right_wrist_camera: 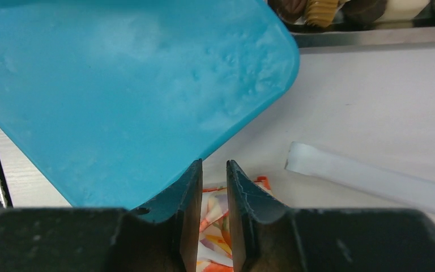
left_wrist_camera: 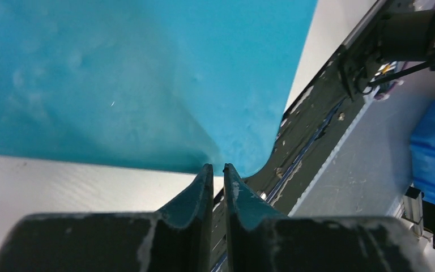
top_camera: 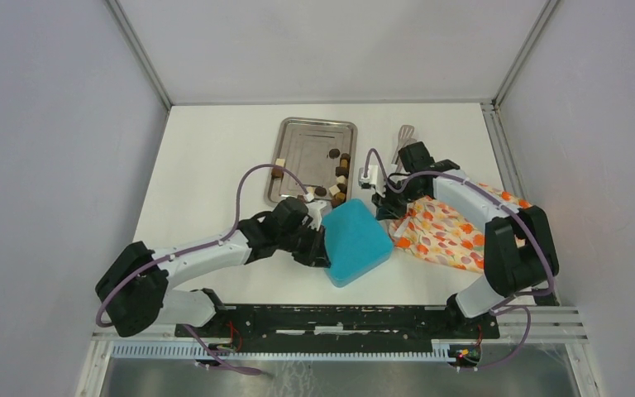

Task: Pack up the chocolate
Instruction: Close the box lid on the packing box, then reset both arms

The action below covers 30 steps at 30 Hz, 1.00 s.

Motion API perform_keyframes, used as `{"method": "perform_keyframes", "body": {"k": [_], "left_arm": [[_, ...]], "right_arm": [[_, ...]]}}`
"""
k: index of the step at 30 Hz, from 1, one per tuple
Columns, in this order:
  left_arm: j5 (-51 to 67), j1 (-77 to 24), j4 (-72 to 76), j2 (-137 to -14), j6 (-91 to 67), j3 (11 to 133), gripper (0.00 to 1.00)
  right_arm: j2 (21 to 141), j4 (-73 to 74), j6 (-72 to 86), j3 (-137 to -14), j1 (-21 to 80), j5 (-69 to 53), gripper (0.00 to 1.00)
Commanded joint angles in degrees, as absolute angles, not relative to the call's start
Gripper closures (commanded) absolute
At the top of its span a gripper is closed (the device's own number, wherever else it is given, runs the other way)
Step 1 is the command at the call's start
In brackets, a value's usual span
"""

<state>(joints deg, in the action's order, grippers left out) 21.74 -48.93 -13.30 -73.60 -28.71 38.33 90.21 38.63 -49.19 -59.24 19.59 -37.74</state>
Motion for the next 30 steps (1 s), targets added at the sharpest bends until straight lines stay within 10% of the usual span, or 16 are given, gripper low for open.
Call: {"method": "perform_keyframes", "body": {"k": [1, 10, 16, 21, 30], "left_arm": [[24.3, -49.9, -4.1, -75.0, -31.2, 41.5, 0.82], [9.6, -49.9, -20.8, -64.4, -24.8, 46.2, 0.8], [-7.3, -49.8, -19.8, -53.8, -22.9, 50.7, 0.39], [-17.5, -49.5, -19.7, -49.0, -17.3, 59.0, 0.03], [-17.9, -49.4, -28.9, -50.8, -10.0, 78.5, 0.0]], "right_arm": [[86.7, 42.5, -50.7, -64.4, 18.2, -37.7, 0.71], [75.6, 47.5, -55.4, -70.0, 13.7, -33.2, 0.49], [66.7, 37.6, -48.2, -70.8, 11.8, -31.6, 0.03], [59.1, 22.8, -28.4, -70.9, 10.5, -22.4, 0.02], [58.2, 28.1, -21.2, -84.3, 10.4, -28.2, 0.02]]}}
